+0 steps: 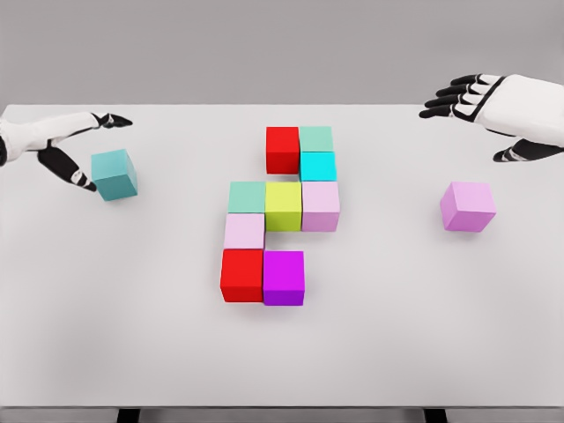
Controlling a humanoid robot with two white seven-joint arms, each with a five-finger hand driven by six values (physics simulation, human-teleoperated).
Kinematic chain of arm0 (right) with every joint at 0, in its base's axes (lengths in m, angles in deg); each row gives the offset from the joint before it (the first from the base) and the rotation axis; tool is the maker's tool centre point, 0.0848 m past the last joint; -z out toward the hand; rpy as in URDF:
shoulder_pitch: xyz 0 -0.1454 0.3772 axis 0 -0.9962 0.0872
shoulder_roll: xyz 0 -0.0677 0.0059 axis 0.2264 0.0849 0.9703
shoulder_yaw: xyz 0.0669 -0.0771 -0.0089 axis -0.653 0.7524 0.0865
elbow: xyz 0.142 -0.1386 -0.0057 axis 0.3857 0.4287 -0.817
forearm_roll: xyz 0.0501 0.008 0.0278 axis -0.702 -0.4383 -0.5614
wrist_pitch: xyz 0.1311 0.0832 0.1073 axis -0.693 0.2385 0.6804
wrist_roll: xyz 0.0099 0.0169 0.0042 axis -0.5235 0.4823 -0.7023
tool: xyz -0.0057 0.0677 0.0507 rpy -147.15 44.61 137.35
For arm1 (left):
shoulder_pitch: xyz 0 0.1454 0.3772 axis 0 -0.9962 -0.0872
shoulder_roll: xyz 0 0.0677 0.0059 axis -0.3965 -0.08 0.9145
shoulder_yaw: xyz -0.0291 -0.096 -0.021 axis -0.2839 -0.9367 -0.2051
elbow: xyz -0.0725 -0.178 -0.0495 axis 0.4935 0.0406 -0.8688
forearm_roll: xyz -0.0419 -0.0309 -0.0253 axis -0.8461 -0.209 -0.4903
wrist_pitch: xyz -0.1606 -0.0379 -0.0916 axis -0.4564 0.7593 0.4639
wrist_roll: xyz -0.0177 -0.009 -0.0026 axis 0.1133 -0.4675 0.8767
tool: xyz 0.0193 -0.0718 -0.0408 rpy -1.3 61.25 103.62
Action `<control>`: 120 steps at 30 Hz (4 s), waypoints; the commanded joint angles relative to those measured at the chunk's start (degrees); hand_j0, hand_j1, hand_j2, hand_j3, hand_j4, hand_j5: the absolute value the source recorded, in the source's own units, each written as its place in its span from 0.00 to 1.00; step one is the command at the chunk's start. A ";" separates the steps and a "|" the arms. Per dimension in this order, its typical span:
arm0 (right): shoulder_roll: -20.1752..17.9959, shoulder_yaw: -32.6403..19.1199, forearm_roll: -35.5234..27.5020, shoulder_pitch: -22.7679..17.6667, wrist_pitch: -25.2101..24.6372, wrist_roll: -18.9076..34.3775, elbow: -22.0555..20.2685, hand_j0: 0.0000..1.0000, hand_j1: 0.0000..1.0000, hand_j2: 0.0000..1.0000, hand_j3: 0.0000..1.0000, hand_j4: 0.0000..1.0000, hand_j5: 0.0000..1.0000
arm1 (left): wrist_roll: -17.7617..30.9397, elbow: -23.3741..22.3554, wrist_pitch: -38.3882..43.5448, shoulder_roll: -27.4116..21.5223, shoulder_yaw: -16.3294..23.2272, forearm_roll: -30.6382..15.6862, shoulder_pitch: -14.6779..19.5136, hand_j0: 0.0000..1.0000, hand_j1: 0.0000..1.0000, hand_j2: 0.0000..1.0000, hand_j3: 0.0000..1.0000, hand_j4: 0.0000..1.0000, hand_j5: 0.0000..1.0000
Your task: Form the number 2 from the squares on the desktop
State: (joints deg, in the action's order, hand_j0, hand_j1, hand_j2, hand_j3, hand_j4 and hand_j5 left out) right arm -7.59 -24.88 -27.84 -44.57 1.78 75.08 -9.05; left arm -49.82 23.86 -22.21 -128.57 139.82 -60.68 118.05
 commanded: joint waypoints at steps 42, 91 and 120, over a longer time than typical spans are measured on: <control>1.44 16.63 12.89 3.34 -0.17 -0.03 14.74 1.00 1.00 1.00 1.00 1.00 1.00 | -15.58 -4.06 14.89 5.79 9.47 0.25 -0.53 1.00 1.00 1.00 1.00 1.00 1.00; 5.83 20.77 15.88 6.33 -0.17 -0.03 21.43 0.68 0.68 0.68 0.68 0.68 0.68 | -15.67 -3.19 12.16 6.84 10.43 -0.19 0.09 0.54 0.54 0.54 0.54 0.54 0.54; -3.83 26.74 3.57 6.33 -0.17 -0.03 -1.78 0.51 0.51 0.51 0.51 0.51 0.51 | -15.49 -18.57 15.07 32.68 10.43 0.34 9.05 0.42 0.42 0.42 0.42 0.42 0.42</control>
State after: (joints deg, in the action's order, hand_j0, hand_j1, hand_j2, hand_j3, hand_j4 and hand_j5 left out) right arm -10.23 0.93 -23.24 -38.24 1.91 74.90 -8.79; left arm -65.22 5.64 -7.10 -96.22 150.33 -60.52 127.11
